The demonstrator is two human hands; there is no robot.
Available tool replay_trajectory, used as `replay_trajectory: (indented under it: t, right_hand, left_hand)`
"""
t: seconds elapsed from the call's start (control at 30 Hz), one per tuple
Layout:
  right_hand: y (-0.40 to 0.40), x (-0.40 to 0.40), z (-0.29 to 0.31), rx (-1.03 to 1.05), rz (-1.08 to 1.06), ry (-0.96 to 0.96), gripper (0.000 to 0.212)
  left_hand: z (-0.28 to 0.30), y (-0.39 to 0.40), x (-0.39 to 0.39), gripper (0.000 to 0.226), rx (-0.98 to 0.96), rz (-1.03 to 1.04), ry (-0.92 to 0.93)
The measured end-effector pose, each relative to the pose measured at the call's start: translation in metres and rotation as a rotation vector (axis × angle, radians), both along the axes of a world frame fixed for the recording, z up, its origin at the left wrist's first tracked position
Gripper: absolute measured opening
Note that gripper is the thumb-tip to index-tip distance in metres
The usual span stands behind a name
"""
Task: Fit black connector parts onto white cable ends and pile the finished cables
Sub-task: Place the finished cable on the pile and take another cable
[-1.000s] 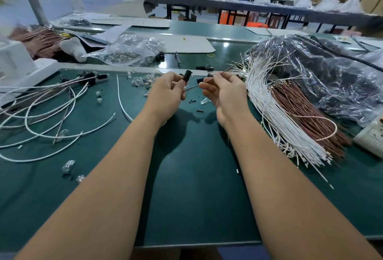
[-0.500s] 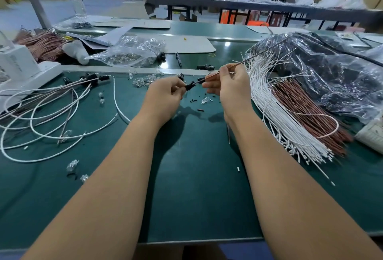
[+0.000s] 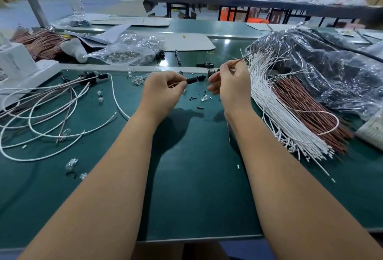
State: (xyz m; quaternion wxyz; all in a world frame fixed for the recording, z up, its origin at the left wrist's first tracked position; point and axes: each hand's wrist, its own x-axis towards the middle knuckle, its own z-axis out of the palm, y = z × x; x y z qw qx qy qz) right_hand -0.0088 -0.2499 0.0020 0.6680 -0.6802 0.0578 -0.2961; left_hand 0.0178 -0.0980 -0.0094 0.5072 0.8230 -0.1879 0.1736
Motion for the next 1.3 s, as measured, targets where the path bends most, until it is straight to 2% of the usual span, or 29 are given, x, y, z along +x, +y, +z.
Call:
replay_trajectory:
  t: [0.1, 0.2, 0.3, 0.37, 0.53, 0.63, 0.87, 1.0, 1.3]
  right_hand:
    - [0.003, 0.0, 0.0, -0.068, 0.109, 0.078, 0.017]
    - [0.01, -0.002, 0.0, -0.015, 0.312, 0.108, 0.014]
    - [0.014, -0.004, 0.0, 0.002, 0.399, 0.114, 0.015]
    - [0.015, -0.005, 0.001, 0.0, 0.413, 0.121, 0.016]
    - [0.012, -0.007, 0.004, 0.174, 0.499, 0.122, 0.016]
    - [0.014, -0.007, 0.004, 0.153, 0.453, 0.107, 0.015]
    - [0.002, -0.002, 0.004, 0.245, 0.069, -0.021, 0.017]
    - [0.0, -0.001, 0.004, 0.311, 0.05, -0.076, 0.014]
    - [-0.001, 0.0, 0.002, 0.285, -0.046, -0.098, 0.015]
  left_hand:
    - [0.002, 0.0, -0.001, 0.011, -0.035, 0.013, -0.065]
    - [0.005, 0.0, -0.003, 0.011, -0.033, 0.034, -0.152]
    - [0.007, -0.002, -0.005, 0.01, -0.044, 0.037, -0.204]
    - [0.008, -0.003, -0.005, 0.009, -0.077, 0.023, -0.193]
    - [0.008, -0.002, -0.001, 0.006, -0.248, -0.099, -0.062]
    - [0.005, -0.002, 0.003, 0.007, -0.293, -0.121, 0.008]
    - [0.0, 0.001, 0.007, 0.019, -0.363, -0.139, 0.224]
    - [-0.002, -0.002, 0.004, 0.016, -0.295, -0.161, 0.328]
    - [0.0, -0.002, 0.003, 0.015, -0.288, -0.159, 0.353]
